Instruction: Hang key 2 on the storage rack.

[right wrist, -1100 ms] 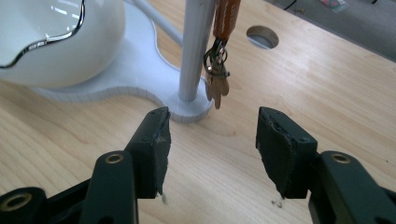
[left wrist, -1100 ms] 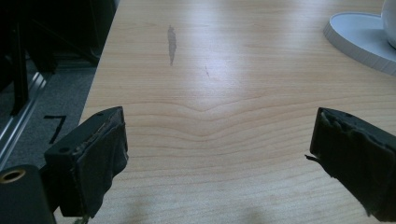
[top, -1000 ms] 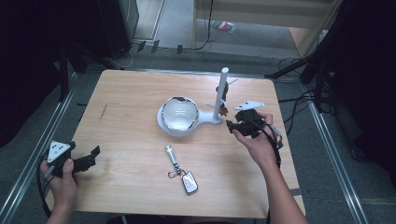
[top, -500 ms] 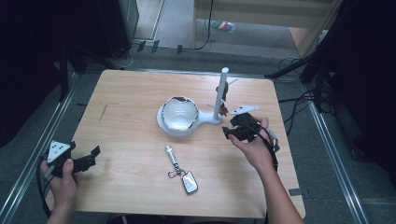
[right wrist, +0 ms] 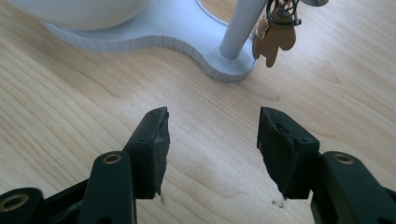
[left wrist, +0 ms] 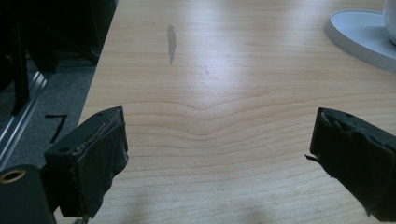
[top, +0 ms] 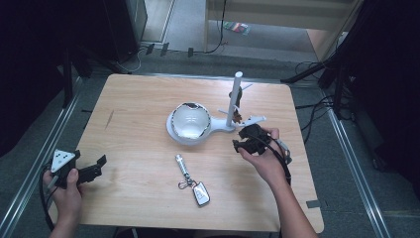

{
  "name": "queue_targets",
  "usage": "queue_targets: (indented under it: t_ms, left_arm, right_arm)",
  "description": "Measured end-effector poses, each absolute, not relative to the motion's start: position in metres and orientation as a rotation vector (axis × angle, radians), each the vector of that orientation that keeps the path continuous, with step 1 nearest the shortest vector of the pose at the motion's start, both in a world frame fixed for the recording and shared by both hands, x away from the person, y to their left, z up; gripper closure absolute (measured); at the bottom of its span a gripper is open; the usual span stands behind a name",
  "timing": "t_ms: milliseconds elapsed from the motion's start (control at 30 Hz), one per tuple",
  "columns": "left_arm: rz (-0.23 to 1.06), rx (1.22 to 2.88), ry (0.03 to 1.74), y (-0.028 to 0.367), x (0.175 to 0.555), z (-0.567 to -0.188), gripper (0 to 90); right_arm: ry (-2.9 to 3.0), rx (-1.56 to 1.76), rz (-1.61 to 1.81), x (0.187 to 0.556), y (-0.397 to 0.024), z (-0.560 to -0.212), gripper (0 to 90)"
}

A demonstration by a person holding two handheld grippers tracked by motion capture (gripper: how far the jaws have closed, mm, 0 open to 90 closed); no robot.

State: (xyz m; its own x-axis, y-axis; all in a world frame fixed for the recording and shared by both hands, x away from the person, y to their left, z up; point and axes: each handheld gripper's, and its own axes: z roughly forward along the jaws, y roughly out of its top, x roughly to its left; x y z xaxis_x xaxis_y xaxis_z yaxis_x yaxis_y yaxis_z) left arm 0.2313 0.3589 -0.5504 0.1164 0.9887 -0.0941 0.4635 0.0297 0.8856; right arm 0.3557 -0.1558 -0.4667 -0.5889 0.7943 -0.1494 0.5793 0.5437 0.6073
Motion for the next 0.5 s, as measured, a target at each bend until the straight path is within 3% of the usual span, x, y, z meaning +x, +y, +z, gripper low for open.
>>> queue_targets:
  t_ms: [500]
  left_arm:
    - [0.792, 1.56, 1.468, 0.359, 0.2312, -0.5504, 4.4]
  right_arm:
    - [2.405, 1.142, 0.706, 0.3495, -0.1465, -0.4745, 43.8]
